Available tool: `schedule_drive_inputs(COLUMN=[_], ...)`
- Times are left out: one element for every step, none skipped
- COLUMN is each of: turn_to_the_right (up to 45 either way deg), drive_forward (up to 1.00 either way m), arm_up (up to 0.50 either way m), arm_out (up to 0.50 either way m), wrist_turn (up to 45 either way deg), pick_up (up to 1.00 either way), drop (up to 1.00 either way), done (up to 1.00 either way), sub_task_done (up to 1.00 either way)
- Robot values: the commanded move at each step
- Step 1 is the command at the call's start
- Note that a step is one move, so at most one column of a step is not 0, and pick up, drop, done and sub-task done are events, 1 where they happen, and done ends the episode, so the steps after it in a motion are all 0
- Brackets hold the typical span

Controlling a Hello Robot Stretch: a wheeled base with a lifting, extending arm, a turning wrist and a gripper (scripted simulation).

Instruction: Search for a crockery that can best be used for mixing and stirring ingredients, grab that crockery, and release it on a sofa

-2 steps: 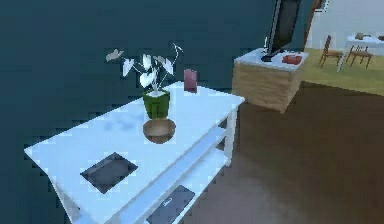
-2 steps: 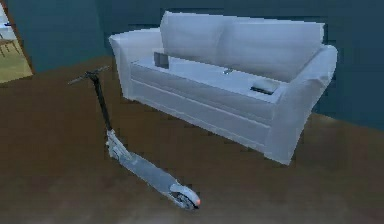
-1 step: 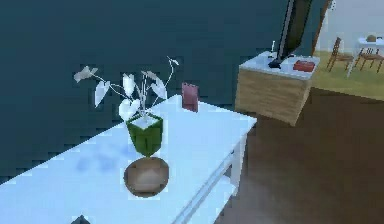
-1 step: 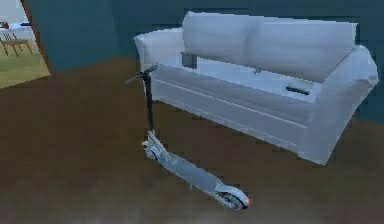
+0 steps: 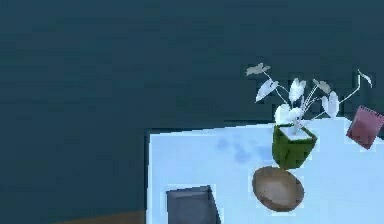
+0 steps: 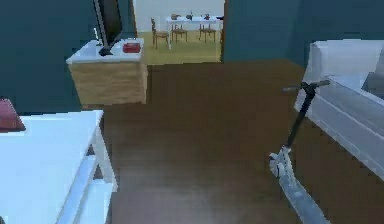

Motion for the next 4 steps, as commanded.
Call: schedule_drive_inputs(turn_to_the_right=[-45.0,-15.0,0.0,0.0], drive_forward=[0.00,0.00,0.00,0.00], arm_up=[0.00,0.00,0.50,0.38], arm_out=[0.00,0.00,0.00,0.00], wrist_turn=[0.0,0.0,0.0,0.0], pick_up=[0.00,0.00,0.00,0.00], drop=[0.00,0.00,0.00,0.00], done=[0.00,0.00,0.00,0.00], sub_task_done=[0.00,0.00,0.00,0.00])
